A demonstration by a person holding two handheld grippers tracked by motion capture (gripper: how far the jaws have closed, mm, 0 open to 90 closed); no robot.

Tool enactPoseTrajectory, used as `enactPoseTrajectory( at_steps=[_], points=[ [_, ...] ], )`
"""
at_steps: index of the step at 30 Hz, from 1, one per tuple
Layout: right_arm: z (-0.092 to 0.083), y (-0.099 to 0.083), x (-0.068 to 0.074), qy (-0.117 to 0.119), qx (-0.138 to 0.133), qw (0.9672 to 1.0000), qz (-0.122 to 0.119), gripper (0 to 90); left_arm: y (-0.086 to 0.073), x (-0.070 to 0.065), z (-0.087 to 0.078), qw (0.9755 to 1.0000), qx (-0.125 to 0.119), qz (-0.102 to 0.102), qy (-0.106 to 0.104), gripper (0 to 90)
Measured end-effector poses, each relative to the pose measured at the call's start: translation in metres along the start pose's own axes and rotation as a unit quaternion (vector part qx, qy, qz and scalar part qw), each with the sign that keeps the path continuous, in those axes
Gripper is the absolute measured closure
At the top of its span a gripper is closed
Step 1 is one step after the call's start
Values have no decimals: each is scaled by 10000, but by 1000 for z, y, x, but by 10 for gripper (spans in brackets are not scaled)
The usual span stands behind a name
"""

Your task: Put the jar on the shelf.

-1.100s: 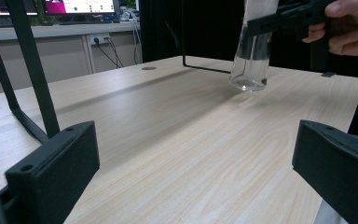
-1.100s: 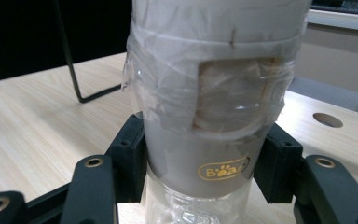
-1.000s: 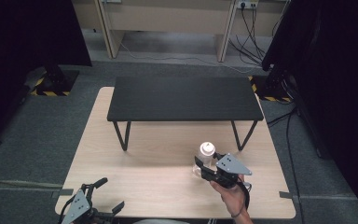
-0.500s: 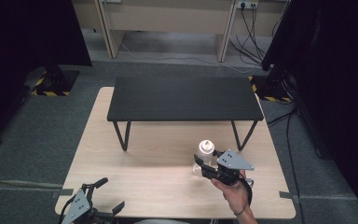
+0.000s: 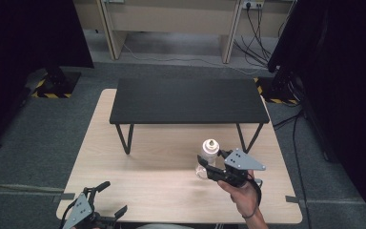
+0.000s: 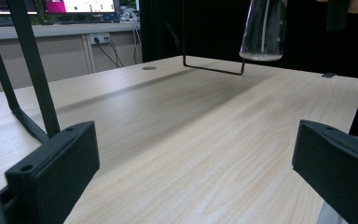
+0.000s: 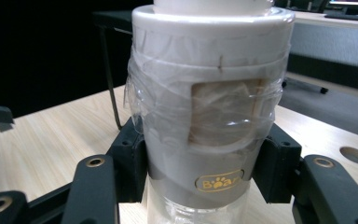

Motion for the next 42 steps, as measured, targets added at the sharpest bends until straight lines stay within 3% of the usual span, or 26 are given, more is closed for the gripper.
enactPoseTrajectory(
  at_steps=[9,20,35,42],
  points=[
    [-1,33,1,96,-28,9999,-86,453,-1,1,1,10000,20,-14,5,0],
    [0,80,7,408,-155,9990,-49,453,-1,1,1,10000,19,-23,12,0],
    [6,130,2,349,-157,9990,-213,453,-1,2,1,10000,12,-47,19,0],
    [11,150,-1,388,-158,9990,-172,453,-1,2,1,10000,0,-50,21,0]
  ],
)
Point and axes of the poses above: each handheld gripper's, and its own axes: z roughly forward along the jaws, y roughly out of its top, x roughly to its left, the point moved 5 cm from there along z, roughly forward along the jaws, and after that the axes turned 4 degrees about -y, right-handed, at the moved point
